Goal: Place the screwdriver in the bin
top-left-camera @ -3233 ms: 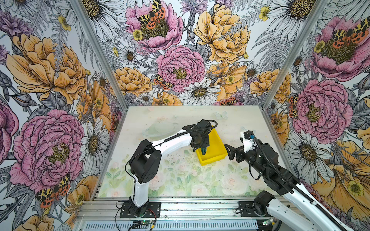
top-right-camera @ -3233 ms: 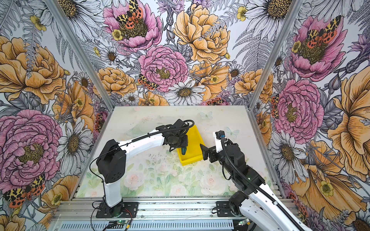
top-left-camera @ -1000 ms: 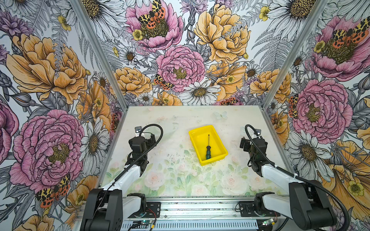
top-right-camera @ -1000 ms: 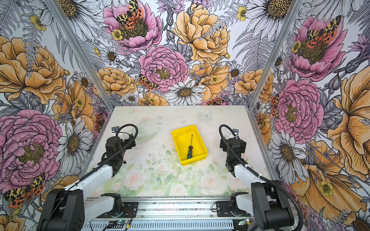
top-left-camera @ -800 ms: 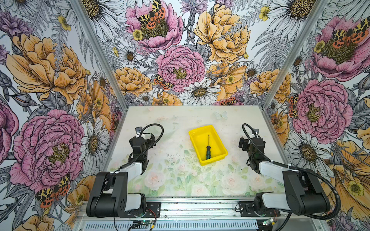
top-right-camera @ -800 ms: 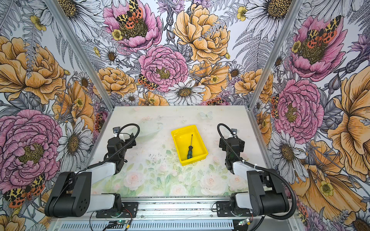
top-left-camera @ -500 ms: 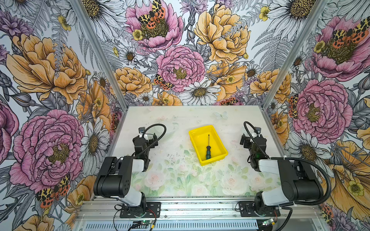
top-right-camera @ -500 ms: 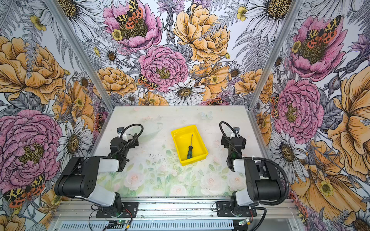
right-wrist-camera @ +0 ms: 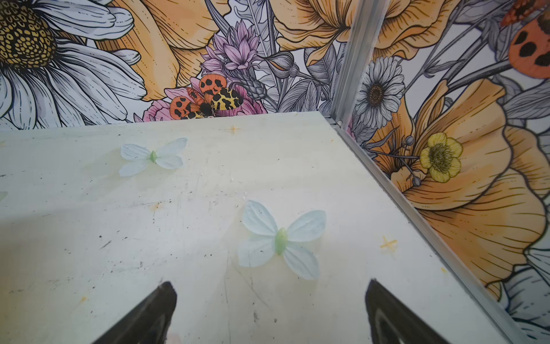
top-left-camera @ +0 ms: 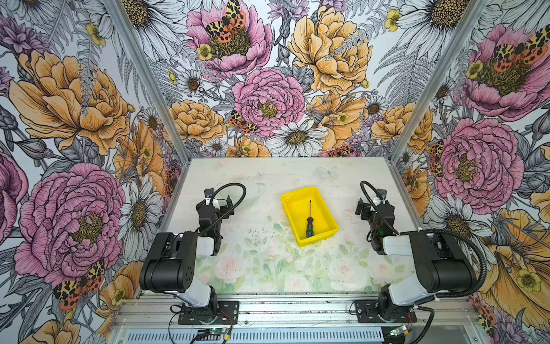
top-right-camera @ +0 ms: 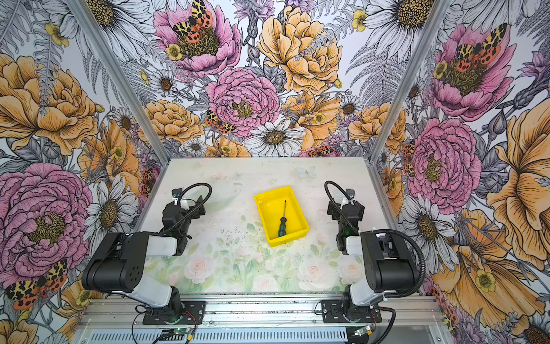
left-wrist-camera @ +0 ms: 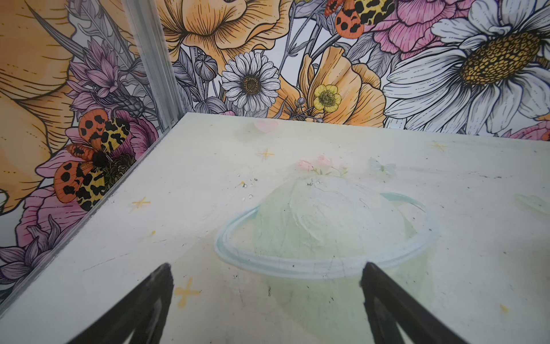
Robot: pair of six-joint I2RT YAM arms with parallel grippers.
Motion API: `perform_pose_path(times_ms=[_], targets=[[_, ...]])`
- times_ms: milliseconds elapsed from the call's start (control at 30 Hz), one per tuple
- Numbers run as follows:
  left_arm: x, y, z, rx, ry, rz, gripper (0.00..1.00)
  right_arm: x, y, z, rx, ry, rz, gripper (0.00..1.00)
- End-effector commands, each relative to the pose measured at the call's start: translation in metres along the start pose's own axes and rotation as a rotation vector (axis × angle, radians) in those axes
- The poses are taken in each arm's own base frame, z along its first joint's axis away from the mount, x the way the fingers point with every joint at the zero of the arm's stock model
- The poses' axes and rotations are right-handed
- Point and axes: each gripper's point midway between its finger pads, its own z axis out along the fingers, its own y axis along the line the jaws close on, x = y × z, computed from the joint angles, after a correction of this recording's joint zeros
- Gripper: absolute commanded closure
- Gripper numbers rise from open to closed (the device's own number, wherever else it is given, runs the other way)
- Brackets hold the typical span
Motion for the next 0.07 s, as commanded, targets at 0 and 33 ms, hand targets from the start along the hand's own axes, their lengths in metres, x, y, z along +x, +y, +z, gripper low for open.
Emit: perform_pose_path(times_ms=[0,33], targets=[[-0.0067,-0.0038,-0.0002,0.031,-0.026,0.004,0.01,-0.0126,0.0026,0.0002,-0.016,-0.044,0.007,0.00],[-0.0064,-0.0043,-0.0008,0.025,-0.028,0.011,0.01,-0.0123,0.0023,-0.0005,-0.014,-0.045,0.006,0.00]])
